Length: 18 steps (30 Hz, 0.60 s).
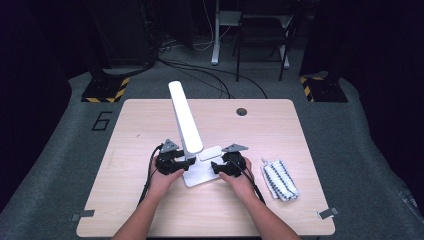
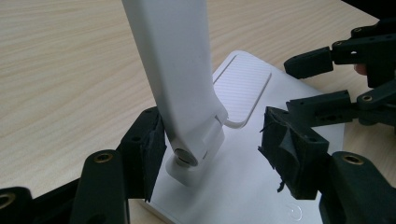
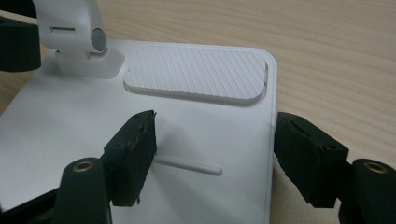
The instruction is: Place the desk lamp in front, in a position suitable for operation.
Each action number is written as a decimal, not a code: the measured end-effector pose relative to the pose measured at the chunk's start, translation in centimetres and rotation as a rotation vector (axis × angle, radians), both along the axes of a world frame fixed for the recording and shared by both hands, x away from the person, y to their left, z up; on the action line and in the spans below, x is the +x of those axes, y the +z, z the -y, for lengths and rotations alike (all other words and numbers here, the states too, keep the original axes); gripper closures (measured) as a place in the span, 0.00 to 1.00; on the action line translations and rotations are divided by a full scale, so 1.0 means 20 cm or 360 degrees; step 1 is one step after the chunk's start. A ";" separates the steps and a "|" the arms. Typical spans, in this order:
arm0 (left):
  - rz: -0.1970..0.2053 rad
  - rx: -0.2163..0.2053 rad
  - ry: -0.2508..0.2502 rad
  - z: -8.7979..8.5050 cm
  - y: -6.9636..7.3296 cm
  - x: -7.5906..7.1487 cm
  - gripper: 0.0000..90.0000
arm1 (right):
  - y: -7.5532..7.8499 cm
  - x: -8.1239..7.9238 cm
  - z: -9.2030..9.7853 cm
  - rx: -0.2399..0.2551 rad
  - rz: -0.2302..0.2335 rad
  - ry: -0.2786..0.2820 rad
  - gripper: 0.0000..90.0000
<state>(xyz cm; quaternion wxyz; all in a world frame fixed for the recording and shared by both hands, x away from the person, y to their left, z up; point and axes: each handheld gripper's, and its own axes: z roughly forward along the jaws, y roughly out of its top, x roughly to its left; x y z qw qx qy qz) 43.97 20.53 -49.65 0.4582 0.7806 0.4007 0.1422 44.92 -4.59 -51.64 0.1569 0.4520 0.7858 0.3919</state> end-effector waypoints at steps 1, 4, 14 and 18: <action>0.0010 -0.0008 0.0005 0.00 0.00 -0.01 0.44 | 0.00 0.00 0.00 0.0001 -0.0014 0.0002 0.33; -0.0002 -0.0063 0.0010 0.00 -0.01 -0.04 0.44 | 0.00 0.00 0.01 0.0024 -0.0029 -0.0011 0.33; 0.0025 -0.0037 -0.0066 0.00 -0.02 -0.12 0.44 | 0.00 -0.01 0.04 -0.0013 0.0004 -0.0041 0.32; -0.0002 -0.0041 -0.0095 0.01 -0.01 -0.15 0.44 | 0.01 -0.01 0.05 -0.0001 -0.0012 -0.0076 0.32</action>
